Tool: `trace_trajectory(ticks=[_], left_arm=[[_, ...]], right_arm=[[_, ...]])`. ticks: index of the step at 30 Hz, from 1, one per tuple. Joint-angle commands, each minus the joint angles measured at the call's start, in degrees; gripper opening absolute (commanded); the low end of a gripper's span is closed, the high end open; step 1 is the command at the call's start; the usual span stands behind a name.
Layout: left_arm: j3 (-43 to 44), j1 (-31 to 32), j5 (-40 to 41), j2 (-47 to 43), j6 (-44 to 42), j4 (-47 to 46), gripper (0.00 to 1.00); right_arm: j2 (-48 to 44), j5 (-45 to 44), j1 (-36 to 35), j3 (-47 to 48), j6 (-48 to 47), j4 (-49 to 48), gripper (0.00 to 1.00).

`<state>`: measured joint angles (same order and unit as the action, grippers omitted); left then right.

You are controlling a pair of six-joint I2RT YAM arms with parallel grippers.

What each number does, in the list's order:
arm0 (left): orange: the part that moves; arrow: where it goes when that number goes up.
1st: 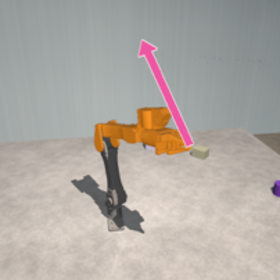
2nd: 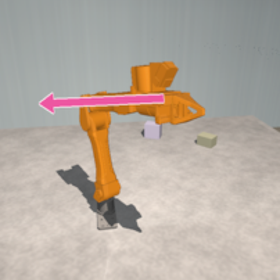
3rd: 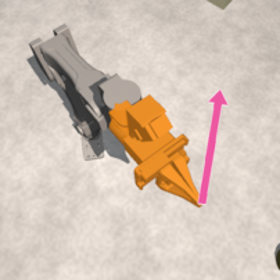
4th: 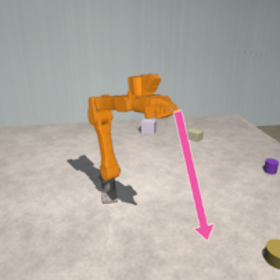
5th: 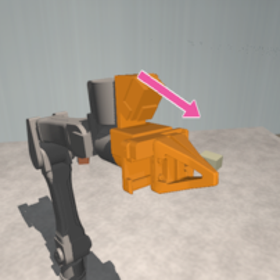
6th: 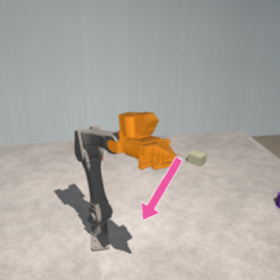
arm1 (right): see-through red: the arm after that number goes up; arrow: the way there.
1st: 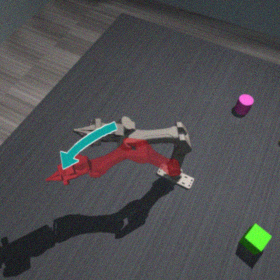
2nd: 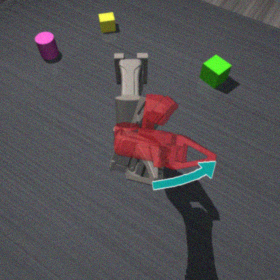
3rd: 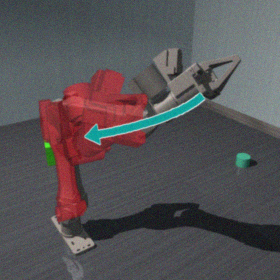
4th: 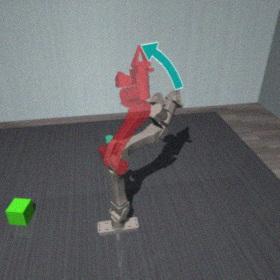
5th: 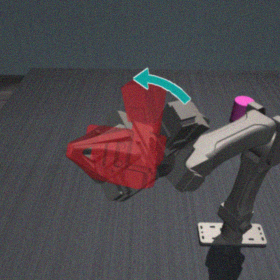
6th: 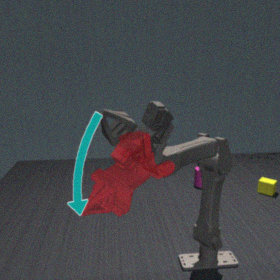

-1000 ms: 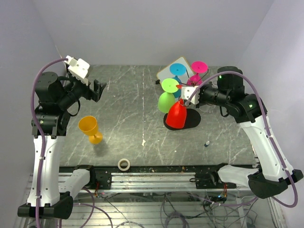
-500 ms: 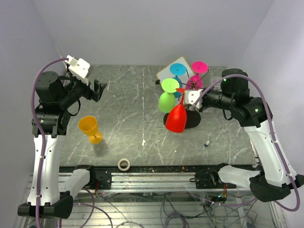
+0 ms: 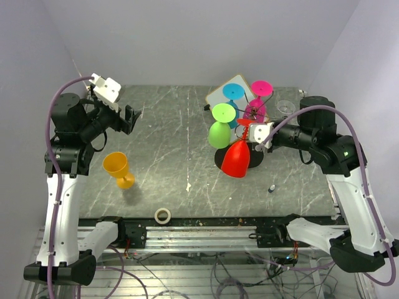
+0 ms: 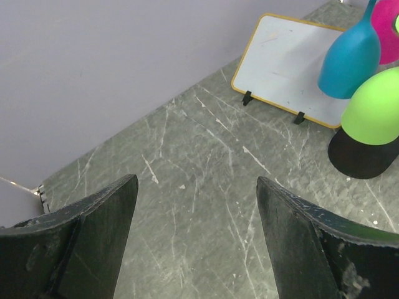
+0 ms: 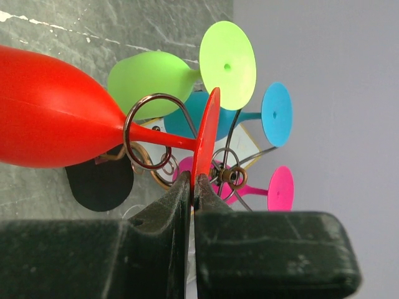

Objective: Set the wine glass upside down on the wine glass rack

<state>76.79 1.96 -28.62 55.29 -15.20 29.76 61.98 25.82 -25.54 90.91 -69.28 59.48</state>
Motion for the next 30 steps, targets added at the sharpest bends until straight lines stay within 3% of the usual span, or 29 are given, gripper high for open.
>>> trace_trajectory(ticks=[1, 16, 30], left_arm=[[-0.8, -0.6, 0.7, 0.1, -1.4, -2.1, 0.87], [-1.9, -0.6, 1.4, -0.3, -2.8, -1.6, 0.87], [-3.5, -0.6, 5.8, -1.0, -7.9, 2.8, 0.88]], right_arm=[[-2.5, -0.4, 0.5, -1.0, 0.8, -1.0, 0.0], [-3.3, -3.4, 1.5, -5.0, 0.6, -2.4, 0.01], [-3.3, -4.0, 2.1, -6.7, 0.5, -2.5, 0.09]])
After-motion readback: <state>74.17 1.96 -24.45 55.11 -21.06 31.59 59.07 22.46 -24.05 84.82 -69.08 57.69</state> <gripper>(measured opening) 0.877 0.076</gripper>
